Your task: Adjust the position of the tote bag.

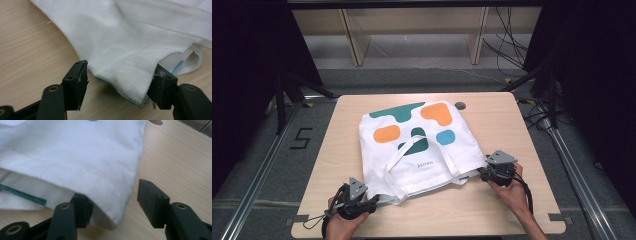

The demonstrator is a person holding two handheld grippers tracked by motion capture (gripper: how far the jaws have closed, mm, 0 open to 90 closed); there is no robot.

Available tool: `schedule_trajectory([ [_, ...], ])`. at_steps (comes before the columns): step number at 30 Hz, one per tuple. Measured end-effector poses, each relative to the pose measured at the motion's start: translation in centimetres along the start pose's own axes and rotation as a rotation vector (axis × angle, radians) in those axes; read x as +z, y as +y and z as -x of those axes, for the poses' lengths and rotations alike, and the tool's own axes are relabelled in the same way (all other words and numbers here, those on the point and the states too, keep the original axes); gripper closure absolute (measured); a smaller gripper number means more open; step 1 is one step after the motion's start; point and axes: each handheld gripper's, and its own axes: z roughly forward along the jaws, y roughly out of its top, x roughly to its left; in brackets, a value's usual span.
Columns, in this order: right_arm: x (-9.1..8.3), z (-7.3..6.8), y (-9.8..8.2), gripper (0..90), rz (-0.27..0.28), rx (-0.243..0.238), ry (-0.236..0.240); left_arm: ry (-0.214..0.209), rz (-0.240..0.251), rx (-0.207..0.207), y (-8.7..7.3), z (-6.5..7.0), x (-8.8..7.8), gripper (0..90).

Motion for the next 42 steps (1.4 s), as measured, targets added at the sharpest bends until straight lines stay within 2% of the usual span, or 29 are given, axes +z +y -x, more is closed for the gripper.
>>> schedule_trajectory([
  [1,0.1,-0.1,0.2,51.1,0.004,-0.017,-0.021,0.007,0.011,-0.001,0.1,0.1,0.1,41.5],
  [3,0.6,-0.3,0.6,57.4,0.005,-0.04,-0.028,0.009,0.021,0.02,0.3,0.0,0.1,49.0],
  [4,0.6,-0.3,0.6,57.4,0.005,-0.04,-0.028,0.011,0.034,0.045,0.4,0.0,0.0,49.0],
  [5,1.1,-0.3,0.9,67.0,-0.008,-0.075,-0.055,-0.004,0.047,0.051,0.4,0.0,0.0,62.8],
  [6,1.1,-0.3,0.9,67.0,-0.008,-0.075,-0.055,0.0,0.032,0.096,0.4,-0.2,-0.1,62.8],
  [7,1.3,-0.1,0.9,71.8,-0.011,-0.099,-0.058,-0.013,0.035,0.109,0.3,-0.3,0.0,66.7],
  [8,1.5,0.0,0.9,76.0,-0.014,-0.105,-0.05,-0.024,0.038,0.087,0.2,-0.3,0.1,69.2],
  [9,1.5,0.1,0.9,78.9,-0.014,-0.096,-0.039,-0.028,0.034,0.108,0.2,-0.6,0.0,71.2],
  [10,1.5,0.1,0.9,78.9,-0.014,-0.096,-0.039,-0.028,0.034,0.108,0.2,-0.6,0.0,71.6],
  [13,0.2,-0.1,1.0,79.7,-0.004,-0.111,-0.019,-0.007,0.034,0.133,0.2,-0.8,0.0,72.8],
  [14,0.2,-0.1,1.0,79.7,-0.004,-0.111,-0.019,-0.007,0.034,0.133,0.2,-0.8,0.0,73.0],
  [17,-1.4,-0.8,0.7,79.8,0.003,-0.125,-0.002,-0.016,0.044,0.113,0.3,-1.3,0.1,73.7],
  [18,-1.9,-1.0,0.5,79.8,0.003,-0.123,0.007,-0.018,0.048,0.104,0.4,-1.3,0.2,73.7],
  [19,-3.0,-1.4,-0.1,79.6,0.002,-0.12,0.017,-0.017,0.039,0.132,0.5,-1.4,0.1,74.2],
  [20,-3.0,-1.4,-0.1,79.6,0.002,-0.12,0.017,-0.03,0.045,0.121,0.6,-1.3,0.2,74.2],
  [21,-4.3,-1.9,-0.9,79.4,-0.002,-0.116,0.021,-0.029,0.047,0.131,0.6,-1.3,0.3,74.6],
  [22,-4.3,-1.9,-0.9,79.4,-0.002,-0.116,0.021,-0.026,0.046,0.146,0.7,-1.2,0.3,74.6],
  [23,-5.0,-2.1,-1.2,79.3,0.002,-0.111,0.019,-0.031,0.051,0.132,0.7,-1.0,0.5,75.1],
  [25,-6.8,-2.6,-2.3,78.8,0.011,-0.085,0.029,-0.047,0.054,0.14,0.9,-0.8,0.6,75.1],
  [26,-6.8,-2.6,-2.3,78.8,0.011,-0.085,0.029,-0.047,0.054,0.14,0.9,-0.8,0.6,75.4],
  [28,-8.2,-3.3,-3.1,78.3,0.012,-0.072,0.035,-0.057,0.057,0.132,0.8,-0.6,0.7,74.4],
  [29,-8.4,-3.5,-3.3,78.1,0.01,-0.076,0.04,-0.047,0.046,0.147,0.8,-0.8,0.6,73.2],
  [30,-8.5,-3.7,-3.4,77.8,0.008,-0.082,0.047,-0.04,0.05,0.129,0.8,-0.7,0.7,71.8],
  [32,-8.6,-3.7,-3.5,77.7,0.012,-0.082,0.044,-0.034,0.044,0.122,0.7,-0.7,0.7,64.2],
  [34,-8.5,-3.7,-3.5,77.0,0.007,-0.071,0.047,-0.045,0.037,0.097,0.7,-0.7,0.8,62.2],
  [35,-8.4,-3.6,-3.5,76.0,0.013,-0.048,0.05,-0.058,0.035,0.07,0.9,-0.6,0.8,55.3],
  [38,-8.3,-3.5,-3.6,75.0,0.014,-0.041,0.056,-0.054,0.025,0.05,1.0,-0.5,1.1,44.7],
  [39,-8.2,-3.4,-3.5,73.4,0.025,-0.037,0.059,-0.057,0.014,0.021,1.1,-0.6,1.4,38.7],
  [42,-8.1,-3.4,-3.5,73.0,0.02,-0.024,0.058,-0.06,0.014,0.011,1.1,-0.8,1.6,37.9],
])
